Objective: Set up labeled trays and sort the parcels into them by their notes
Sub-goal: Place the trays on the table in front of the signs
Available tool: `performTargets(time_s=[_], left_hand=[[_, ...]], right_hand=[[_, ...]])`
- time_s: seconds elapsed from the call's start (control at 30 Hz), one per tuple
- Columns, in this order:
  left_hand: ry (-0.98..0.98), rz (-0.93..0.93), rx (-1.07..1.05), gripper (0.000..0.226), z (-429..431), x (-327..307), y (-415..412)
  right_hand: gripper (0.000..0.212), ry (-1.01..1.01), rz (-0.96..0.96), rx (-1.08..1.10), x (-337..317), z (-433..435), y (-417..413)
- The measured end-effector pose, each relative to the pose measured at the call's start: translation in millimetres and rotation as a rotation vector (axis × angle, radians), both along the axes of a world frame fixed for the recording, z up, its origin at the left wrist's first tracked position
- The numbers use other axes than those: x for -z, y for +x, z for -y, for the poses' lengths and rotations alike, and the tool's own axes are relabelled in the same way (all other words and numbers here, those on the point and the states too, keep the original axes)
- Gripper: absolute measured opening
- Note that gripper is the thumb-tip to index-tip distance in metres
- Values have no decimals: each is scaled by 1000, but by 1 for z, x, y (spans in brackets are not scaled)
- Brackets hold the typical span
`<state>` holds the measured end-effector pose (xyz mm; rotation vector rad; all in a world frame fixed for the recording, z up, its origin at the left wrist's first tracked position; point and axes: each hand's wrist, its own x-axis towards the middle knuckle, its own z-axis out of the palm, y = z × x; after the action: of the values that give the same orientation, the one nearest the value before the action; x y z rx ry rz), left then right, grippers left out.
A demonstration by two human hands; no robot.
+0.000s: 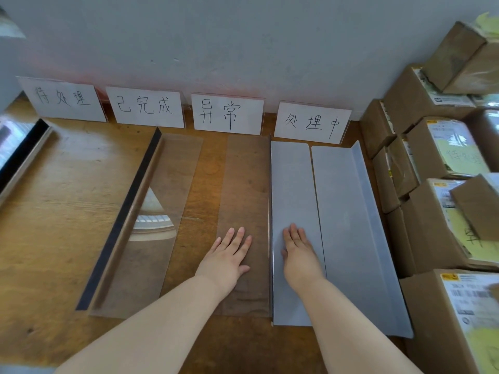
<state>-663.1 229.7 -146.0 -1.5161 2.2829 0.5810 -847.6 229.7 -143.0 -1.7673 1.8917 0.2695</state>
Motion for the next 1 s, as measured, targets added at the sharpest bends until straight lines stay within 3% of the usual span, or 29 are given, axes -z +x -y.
performTargets(time_s=[1.0], left_hand=[[-9, 8, 60, 66, -3, -6, -3]], right_hand=[[56, -32, 22, -16, -1, -11, -11]])
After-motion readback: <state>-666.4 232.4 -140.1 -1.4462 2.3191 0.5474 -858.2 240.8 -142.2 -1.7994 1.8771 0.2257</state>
